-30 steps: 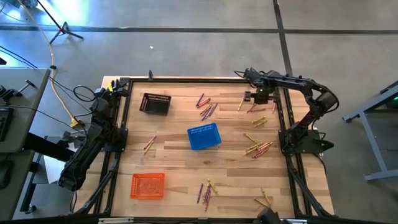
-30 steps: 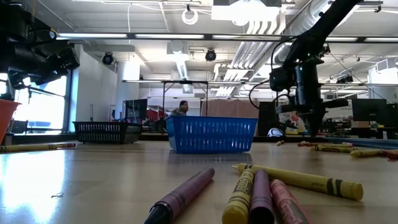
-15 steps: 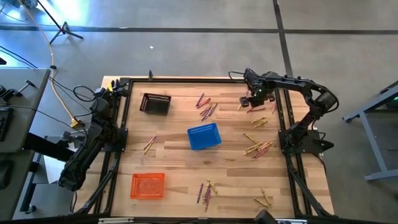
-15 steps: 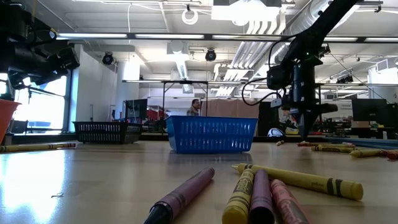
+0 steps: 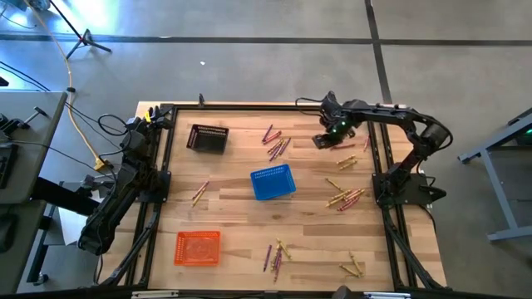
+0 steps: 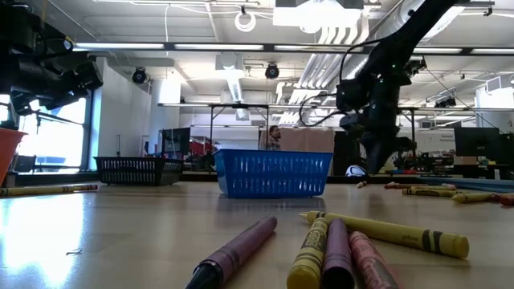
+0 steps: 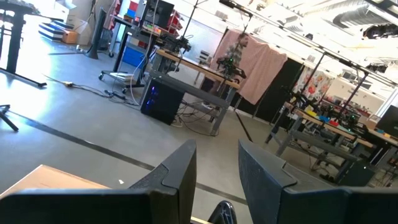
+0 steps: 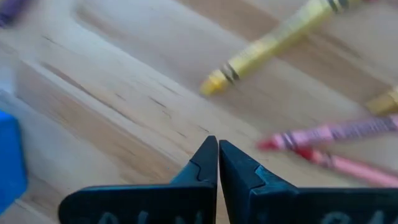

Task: Sort crayons
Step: Put the yellow crayon into the blue basket

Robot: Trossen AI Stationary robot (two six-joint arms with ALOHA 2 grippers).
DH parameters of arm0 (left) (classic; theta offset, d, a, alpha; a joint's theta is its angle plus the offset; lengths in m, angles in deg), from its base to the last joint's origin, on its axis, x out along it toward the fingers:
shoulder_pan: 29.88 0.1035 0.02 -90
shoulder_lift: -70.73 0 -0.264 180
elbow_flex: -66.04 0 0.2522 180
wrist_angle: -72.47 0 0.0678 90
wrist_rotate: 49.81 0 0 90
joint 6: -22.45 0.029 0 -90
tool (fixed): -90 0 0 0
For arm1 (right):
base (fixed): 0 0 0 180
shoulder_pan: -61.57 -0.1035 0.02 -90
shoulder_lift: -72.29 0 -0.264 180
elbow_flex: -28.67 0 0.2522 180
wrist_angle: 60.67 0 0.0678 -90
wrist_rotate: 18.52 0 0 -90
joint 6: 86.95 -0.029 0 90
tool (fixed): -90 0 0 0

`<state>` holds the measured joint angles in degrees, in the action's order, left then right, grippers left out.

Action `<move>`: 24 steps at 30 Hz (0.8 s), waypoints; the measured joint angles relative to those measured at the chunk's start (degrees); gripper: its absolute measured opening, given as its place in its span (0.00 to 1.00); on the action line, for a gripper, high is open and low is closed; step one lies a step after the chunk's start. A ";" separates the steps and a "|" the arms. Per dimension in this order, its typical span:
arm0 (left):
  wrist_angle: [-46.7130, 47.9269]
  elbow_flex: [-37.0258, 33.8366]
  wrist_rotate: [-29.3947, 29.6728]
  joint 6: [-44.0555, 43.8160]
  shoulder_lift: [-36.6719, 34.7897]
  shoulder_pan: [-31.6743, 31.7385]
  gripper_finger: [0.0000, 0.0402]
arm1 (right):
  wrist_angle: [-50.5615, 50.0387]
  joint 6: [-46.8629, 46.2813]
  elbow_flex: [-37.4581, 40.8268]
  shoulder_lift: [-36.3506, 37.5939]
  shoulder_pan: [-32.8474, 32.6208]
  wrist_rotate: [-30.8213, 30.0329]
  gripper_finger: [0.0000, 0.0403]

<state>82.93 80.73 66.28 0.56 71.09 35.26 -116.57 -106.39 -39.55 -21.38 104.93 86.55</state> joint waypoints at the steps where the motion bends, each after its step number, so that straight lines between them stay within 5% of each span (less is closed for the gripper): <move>1: 0.00 0.00 0.00 0.00 0.00 0.01 0.26 | 1.75 -0.36 0.00 0.00 -0.52 0.00 0.00; 8: -0.01 0.00 0.00 0.00 -0.02 0.02 0.26 | 15.01 -7.60 0.00 0.00 -4.57 1.57 0.00; 17: 0.01 0.00 0.00 0.00 0.00 0.02 0.26 | 15.05 -3.28 -0.04 0.21 -6.52 -8.23 0.01; 24: -0.01 0.00 0.00 0.00 0.00 0.01 0.26 | 13.25 -16.76 -0.04 1.53 -6.25 -13.49 0.25</move>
<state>82.92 80.73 66.28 0.56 71.08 35.27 -103.32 -123.15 -39.59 -19.85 98.67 73.05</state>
